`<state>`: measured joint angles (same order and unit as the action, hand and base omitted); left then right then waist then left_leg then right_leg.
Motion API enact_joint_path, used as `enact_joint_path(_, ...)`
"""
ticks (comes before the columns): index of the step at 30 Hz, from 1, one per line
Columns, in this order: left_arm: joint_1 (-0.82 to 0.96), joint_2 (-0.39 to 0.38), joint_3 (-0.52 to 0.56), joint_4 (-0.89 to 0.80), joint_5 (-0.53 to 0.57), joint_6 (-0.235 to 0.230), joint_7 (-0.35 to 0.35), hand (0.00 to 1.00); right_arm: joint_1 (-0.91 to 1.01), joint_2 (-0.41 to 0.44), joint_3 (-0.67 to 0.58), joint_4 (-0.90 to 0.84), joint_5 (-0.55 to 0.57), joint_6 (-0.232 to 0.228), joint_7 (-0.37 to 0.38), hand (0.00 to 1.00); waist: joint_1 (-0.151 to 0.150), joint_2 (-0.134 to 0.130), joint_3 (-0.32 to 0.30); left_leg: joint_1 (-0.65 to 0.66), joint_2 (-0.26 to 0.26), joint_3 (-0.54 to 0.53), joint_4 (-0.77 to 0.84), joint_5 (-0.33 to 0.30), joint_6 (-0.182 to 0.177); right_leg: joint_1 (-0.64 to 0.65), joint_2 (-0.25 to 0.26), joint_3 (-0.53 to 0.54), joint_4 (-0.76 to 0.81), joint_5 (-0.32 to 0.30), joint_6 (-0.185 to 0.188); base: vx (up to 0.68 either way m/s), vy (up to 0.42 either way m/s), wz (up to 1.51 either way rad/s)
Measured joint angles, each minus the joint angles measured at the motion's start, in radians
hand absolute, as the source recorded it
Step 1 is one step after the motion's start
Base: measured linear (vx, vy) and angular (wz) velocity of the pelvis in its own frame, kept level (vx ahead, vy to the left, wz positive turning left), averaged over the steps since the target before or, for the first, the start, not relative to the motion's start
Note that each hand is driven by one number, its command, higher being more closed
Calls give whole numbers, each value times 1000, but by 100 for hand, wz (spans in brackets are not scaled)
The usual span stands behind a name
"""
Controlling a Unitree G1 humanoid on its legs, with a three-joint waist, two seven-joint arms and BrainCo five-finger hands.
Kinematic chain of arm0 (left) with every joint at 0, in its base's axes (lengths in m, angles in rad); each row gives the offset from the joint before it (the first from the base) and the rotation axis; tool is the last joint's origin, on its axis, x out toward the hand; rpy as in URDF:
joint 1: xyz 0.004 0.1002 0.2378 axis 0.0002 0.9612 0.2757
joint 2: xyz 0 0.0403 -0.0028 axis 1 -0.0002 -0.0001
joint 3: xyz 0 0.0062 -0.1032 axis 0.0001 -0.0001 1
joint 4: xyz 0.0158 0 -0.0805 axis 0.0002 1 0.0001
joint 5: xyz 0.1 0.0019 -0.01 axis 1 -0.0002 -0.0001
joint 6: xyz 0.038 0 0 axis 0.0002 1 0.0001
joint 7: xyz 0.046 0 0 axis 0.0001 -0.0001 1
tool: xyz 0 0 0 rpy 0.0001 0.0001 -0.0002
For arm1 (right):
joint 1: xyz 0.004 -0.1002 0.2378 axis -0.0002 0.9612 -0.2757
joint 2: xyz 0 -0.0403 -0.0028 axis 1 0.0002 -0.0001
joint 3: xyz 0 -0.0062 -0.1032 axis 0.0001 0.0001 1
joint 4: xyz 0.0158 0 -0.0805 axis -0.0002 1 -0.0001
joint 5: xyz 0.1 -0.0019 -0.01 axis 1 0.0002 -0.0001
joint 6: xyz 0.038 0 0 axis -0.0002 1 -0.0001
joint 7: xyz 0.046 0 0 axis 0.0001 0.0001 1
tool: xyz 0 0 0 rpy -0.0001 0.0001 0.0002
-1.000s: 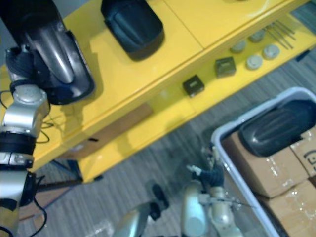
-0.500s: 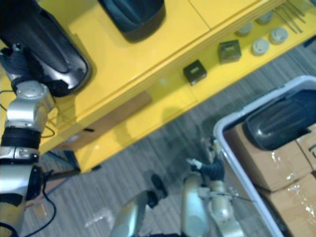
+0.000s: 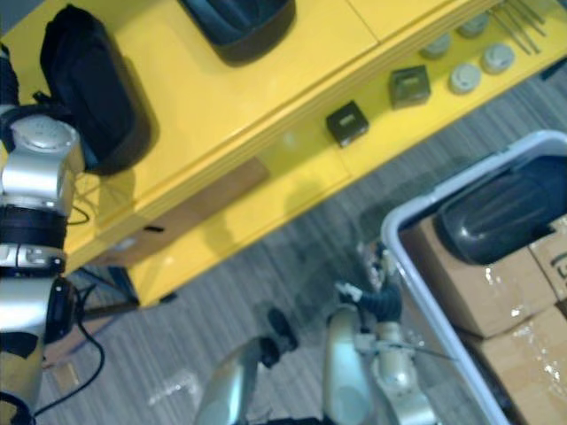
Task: Walk over and take plastic housings, then place them on the shelf
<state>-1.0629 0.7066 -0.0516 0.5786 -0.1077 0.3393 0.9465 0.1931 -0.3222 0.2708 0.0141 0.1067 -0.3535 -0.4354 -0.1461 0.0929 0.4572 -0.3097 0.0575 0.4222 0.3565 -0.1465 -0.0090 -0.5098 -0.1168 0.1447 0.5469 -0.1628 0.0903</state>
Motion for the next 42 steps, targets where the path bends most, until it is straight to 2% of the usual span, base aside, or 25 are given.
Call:
enact_joint_path(5,0,2,-2,-1,-2,-20,32,0,3,0,16,8,1,-4,-1,0,0,0,0,28,0,1,-7,-1,0,27,0,-2,-5,0,0,0,0,0)
enact_joint_path(9,0,5,-3,-12,1,-125,79,0,11,0,44,5,-7,-38,-31,0,0,0,0,53,1,-1,-24,-1,0,58,-1,-9,-23,3,0,12,0,0)
enact_joint_path(12,2,29,-13,-81,16,-203,102,0,39,4,38,-31,-108,-86,-115,0,1,-3,-4,94,1,-4,-43,0,0,111,-2,-27,-47,7,1,83,5,2)
enact_joint_path(13,2,36,-13,-107,29,-214,105,0,45,4,34,-52,-123,-94,-131,0,0,-4,-5,102,0,-6,-48,1,0,123,-2,-31,-55,9,2,124,10,8)
enact_joint_path(15,27,76,-10,-240,51,-291,114,0,49,8,8,-151,-132,-162,-182,0,2,-15,-19,145,-2,-18,-77,3,-3,177,-3,-48,-87,12,3,84,8,9)
enact_joint_path(16,42,81,-5,-274,57,-307,114,0,47,11,-10,-172,-131,-183,-187,0,2,-17,-34,150,-3,-24,-85,4,-5,187,-4,-56,-97,12,4,96,3,16)
enact_joint_path(18,167,88,42,-406,96,-358,112,0,28,16,-76,-227,-131,-241,-199,0,9,-28,-122,191,-10,-38,-138,19,-13,232,-6,-79,-140,13,4,157,-8,19)
enact_joint_path(20,293,91,104,-475,127,-378,97,0,16,14,-123,-254,-132,-271,-195,0,10,-30,-177,244,-12,-65,-182,31,-22,297,-6,-119,-178,13,4,167,-17,32)
enact_joint_path(22,431,95,190,-531,128,-406,75,0,0,12,-153,-272,-134,-285,-187,0,19,-32,-227,282,-14,-103,-220,45,-30,355,-6,-159,-215,13,4,139,-31,46)
enact_joint_path(24,626,91,303,-561,145,-444,25,0,-18,4,-166,-273,-129,-297,-147,0,35,-37,-280,304,-16,-155,-258,64,-34,411,-5,-213,-268,14,1,101,-49,58)
enact_joint_path(25,671,85,324,-560,150,-455,16,0,-25,4,-167,-273,-123,-297,-134,0,44,-38,-283,312,-16,-166,-265,67,-35,427,-5,-227,-280,15,0,64,-47,50)
enact_joint_path(27,823,19,392,-563,152,-496,-23,0,-40,6,-170,-273,-82,-295,-69,0,80,-42,-308,318,-17,-205,-282,79,-34,465,-2,-264,-327,25,-6,20,-40,51)
enact_joint_path(29,953,-61,448,-558,154,-512,-46,0,-67,7,-163,-273,-80,-282,-28,0,107,-43,-312,330,-17,-230,-294,85,-35,503,1,-291,-370,38,-8,7,-12,43)
enact_joint_path(30,1036,-130,478,-553,151,-519,-60,0,-84,11,-149,-273,-80,-265,-5,0,121,-44,-317,332,-18,-251,-295,87,-34,526,3,-311,-397,50,-7,-3,4,33)
enact_joint_path(31,1107,-199,484,-538,143,-525,-71,0,-95,23,-122,-273,-75,-245,21,100,138,-46,-321,331,-19,-266,-295,89,-34,550,5,-330,-427,64,-8,-6,-1,37)
enact_joint_path(32,1141,-231,484,-523,134,-524,-81,0,-104,31,-106,-273,-66,-230,36,100,144,-49,-323,331,-20,-274,-295,90,-33,560,7,-337,-440,69,-8,-2,0,31)
enact_joint_path(34,1254,-355,484,-421,38,-518,-107,0,-157,64,-14,-257,-60,-157,75,100,179,-58,-329,329,-21,-292,-295,94,-32,587,12,-358,-481,90,-11,-35,-11,23)
enact_joint_path(35,1273,-385,486,-390,13,-513,-111,0,-169,73,8,-252,-60,-138,84,100,183,-60,-330,326,-24,-305,-295,97,-31,594,13,-368,-488,93,-10,-47,-23,36)
enact_joint_path(36,1309,-447,493,-315,-44,-513,-121,0,-195,86,50,-223,-60,-104,91,100,193,-69,-334,326,-29,-323,-300,102,-30,606,13,-387,-498,95,-10,-23,-15,38)
enact_joint_path(37,1324,-478,503,-274,-65,-517,-128,0,-212,91,72,-203,-61,-86,90,100,196,-73,-336,327,-31,-331,-304,105,-30,612,13,-392,-502,96,-10,-38,-9,34)
enact_joint_path(38,1353,-532,517,-194,-83,-523,-128,0,-244,106,110,-164,-61,-46,87,100,207,-85,-344,330,-32,-335,-315,111,-30,615,12,-395,-511,101,-10,-36,4,14)
enact_joint_path(39,1389,-571,519,-113,-90,-542,-135,0,-269,121,140,-129,-61,-15,86,100,231,-89,-345,328,-32,-335,-314,111,-30,616,12,-396,-516,105,-12,-42,5,7)
enact_joint_path(41,1425,-607,519,5,-90,-572,-146,0,-302,130,192,-87,-61,20,84,100,256,-102,-346,328,-32,-344,-312,112,-31,625,11,-402,-526,109,-10,-32,5,15)
enact_joint_path(42,1436,-617,519,70,-89,-584,-163,0,-319,142,226,-66,-61,39,79,100,256,-108,-341,328,-36,-361,-312,115,-31,638,10,-422,-531,110,-10,-39,-2,28)
